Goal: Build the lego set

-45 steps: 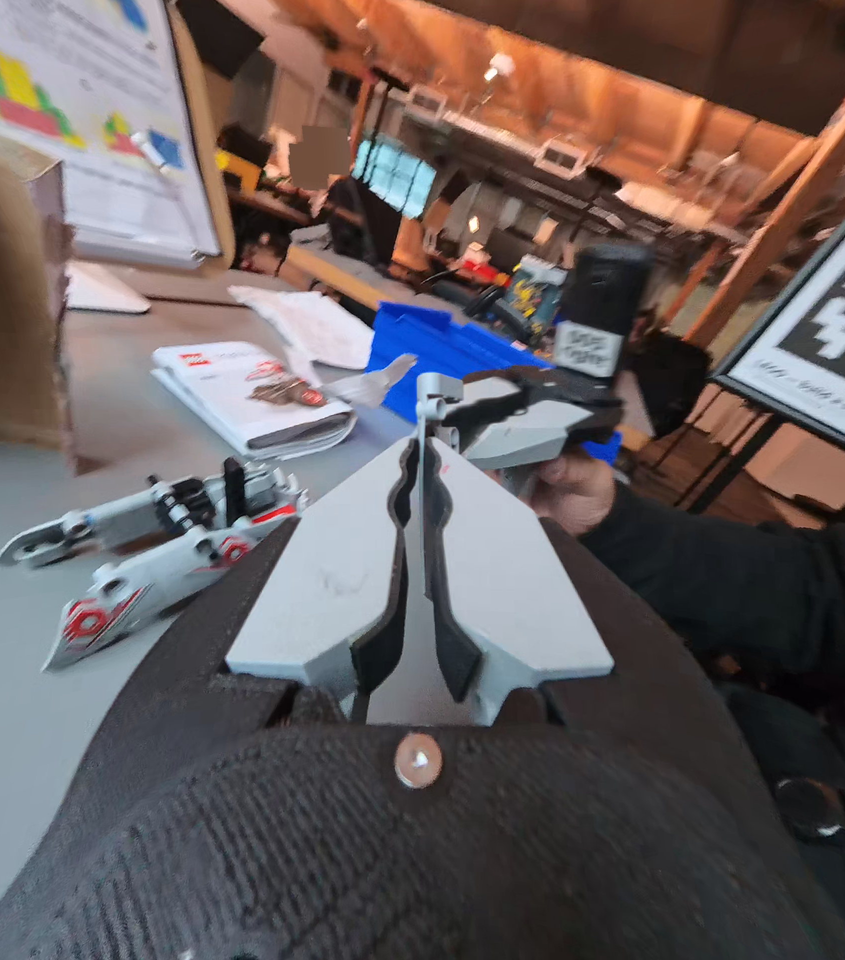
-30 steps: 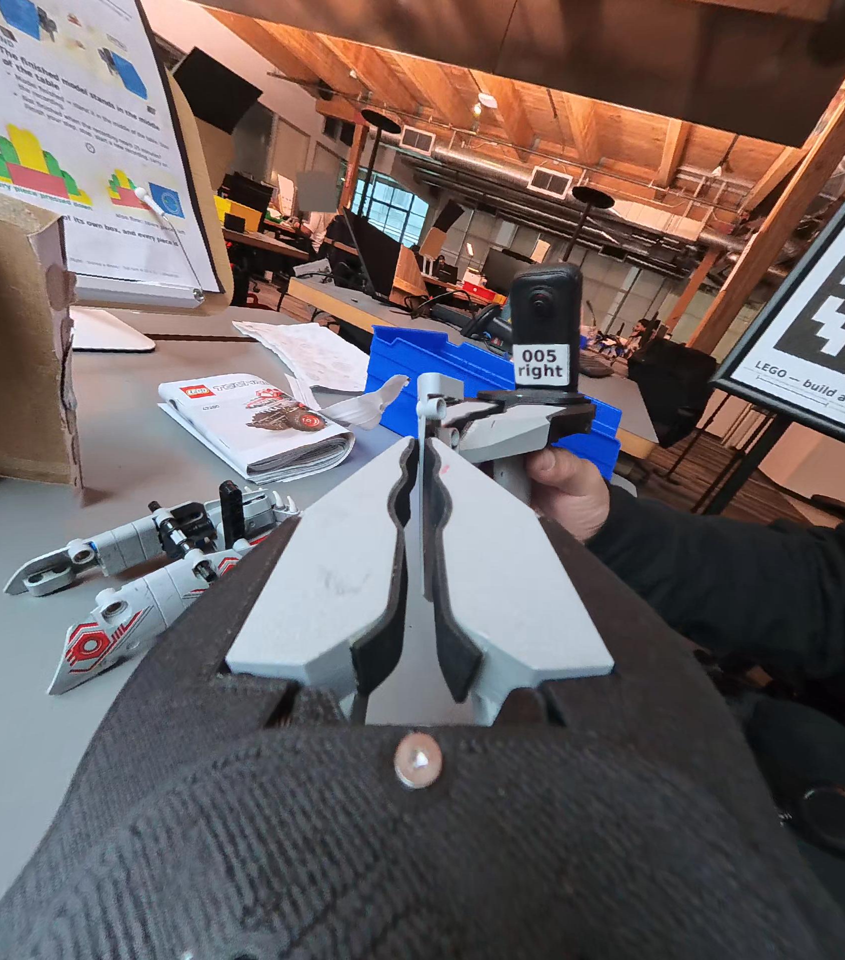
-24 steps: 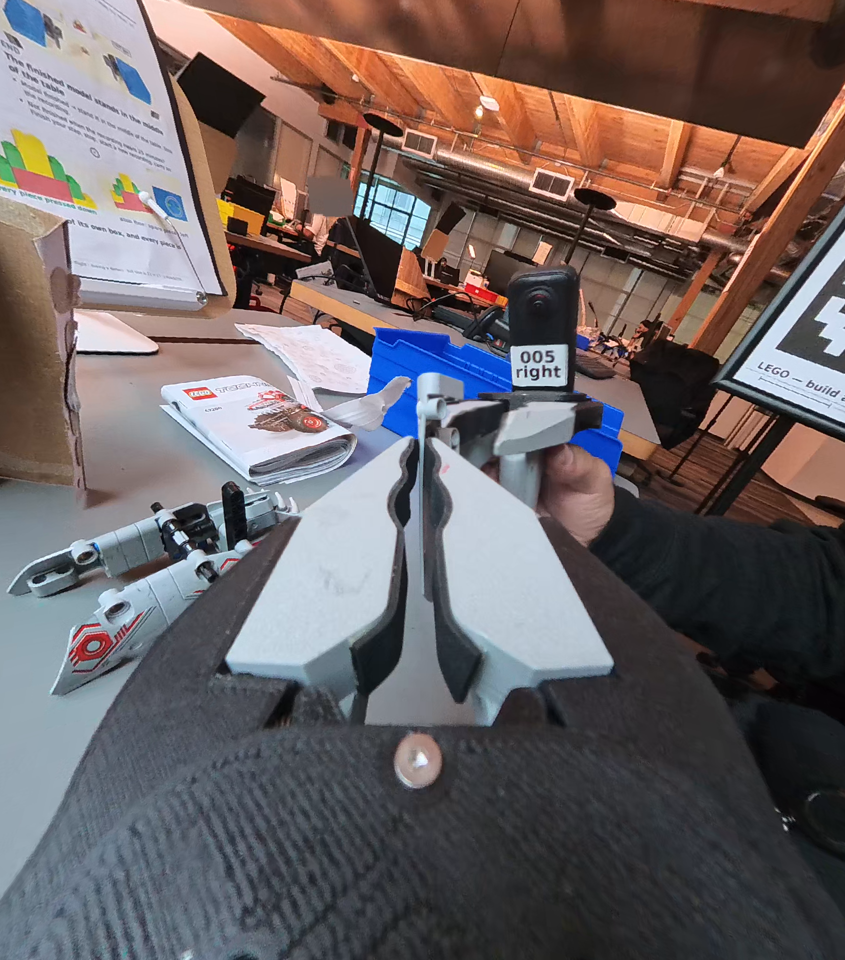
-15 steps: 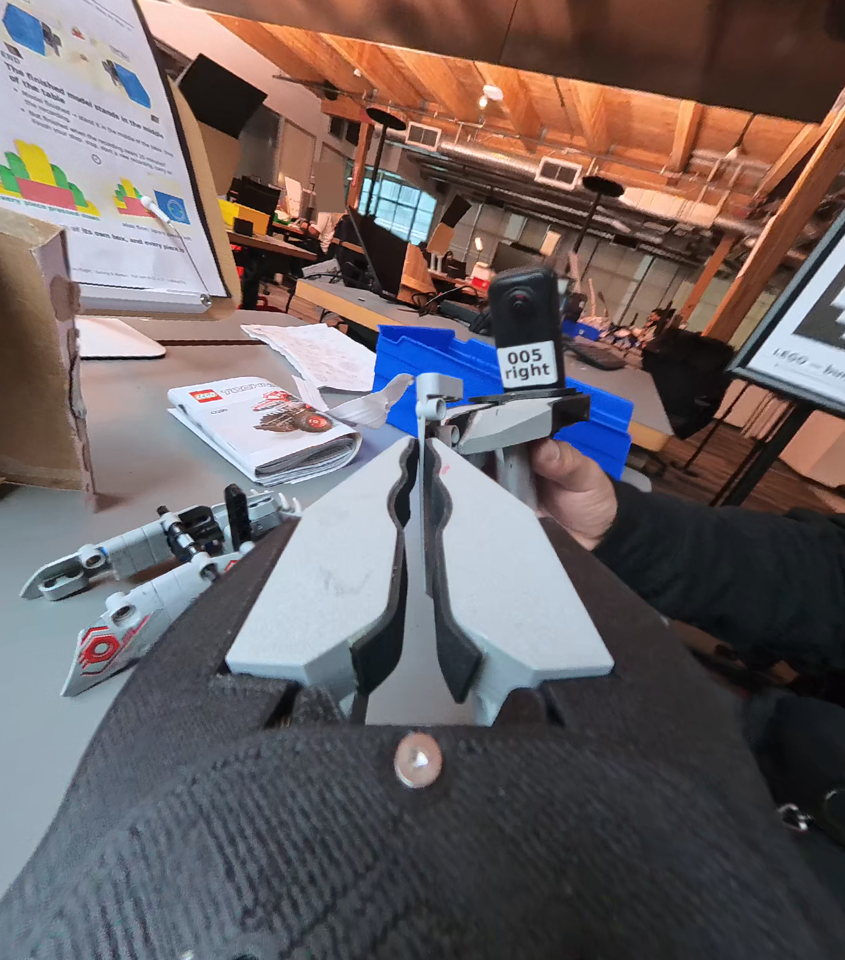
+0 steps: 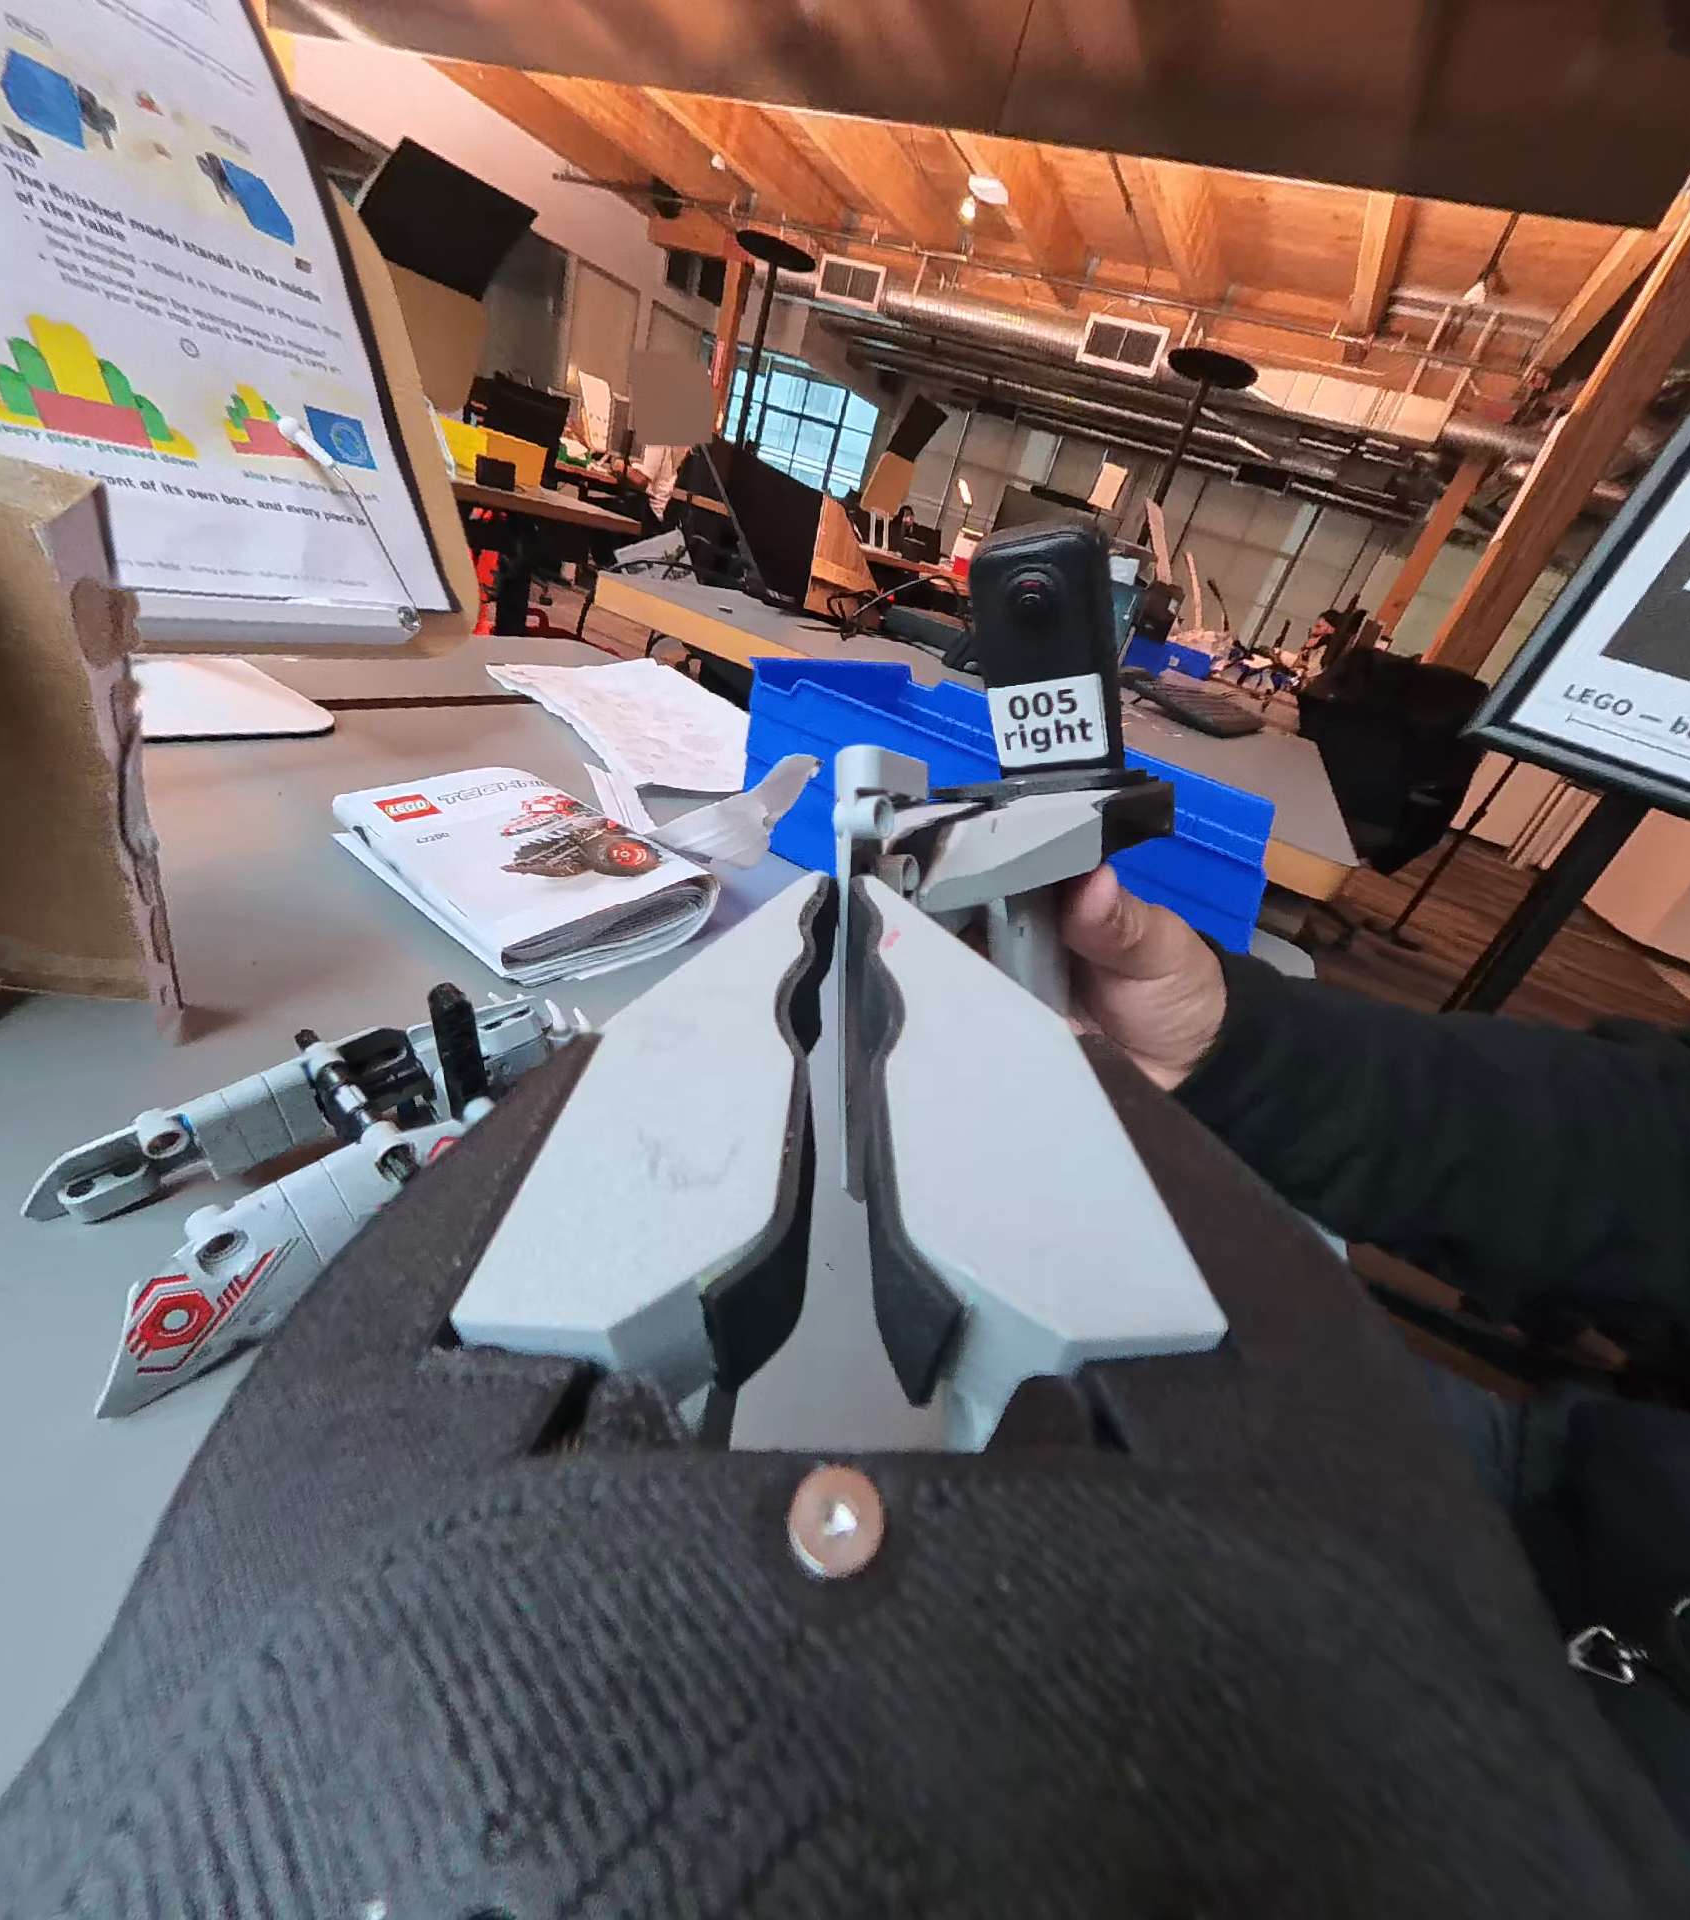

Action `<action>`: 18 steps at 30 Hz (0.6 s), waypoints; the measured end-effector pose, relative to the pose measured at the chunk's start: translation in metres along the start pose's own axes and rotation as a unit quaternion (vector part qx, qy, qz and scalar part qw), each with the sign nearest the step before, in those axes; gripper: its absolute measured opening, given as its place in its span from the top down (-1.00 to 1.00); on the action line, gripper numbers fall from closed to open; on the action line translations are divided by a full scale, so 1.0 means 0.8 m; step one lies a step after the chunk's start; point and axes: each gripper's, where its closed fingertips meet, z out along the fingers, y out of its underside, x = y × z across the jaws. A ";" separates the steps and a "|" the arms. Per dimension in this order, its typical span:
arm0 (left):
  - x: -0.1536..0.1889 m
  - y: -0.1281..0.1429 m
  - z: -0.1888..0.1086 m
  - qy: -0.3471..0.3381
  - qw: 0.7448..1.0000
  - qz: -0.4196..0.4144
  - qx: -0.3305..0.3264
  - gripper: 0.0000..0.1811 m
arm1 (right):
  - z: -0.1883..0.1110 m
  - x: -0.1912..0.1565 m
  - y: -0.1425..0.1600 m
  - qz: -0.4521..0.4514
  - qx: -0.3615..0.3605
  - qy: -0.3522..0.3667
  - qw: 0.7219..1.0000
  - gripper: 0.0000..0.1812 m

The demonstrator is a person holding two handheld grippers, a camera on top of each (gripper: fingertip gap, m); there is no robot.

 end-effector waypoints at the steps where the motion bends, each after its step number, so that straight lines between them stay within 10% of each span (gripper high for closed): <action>1: 0.000 0.001 0.000 0.000 1.000 -0.002 -0.002 1.00 | 0.000 0.000 0.000 0.002 -0.001 -0.004 1.000 0.93; 18: 0.013 0.017 0.000 0.025 0.998 0.034 -0.055 1.00 | 0.000 -0.004 0.021 -0.052 -0.096 0.010 0.994 0.96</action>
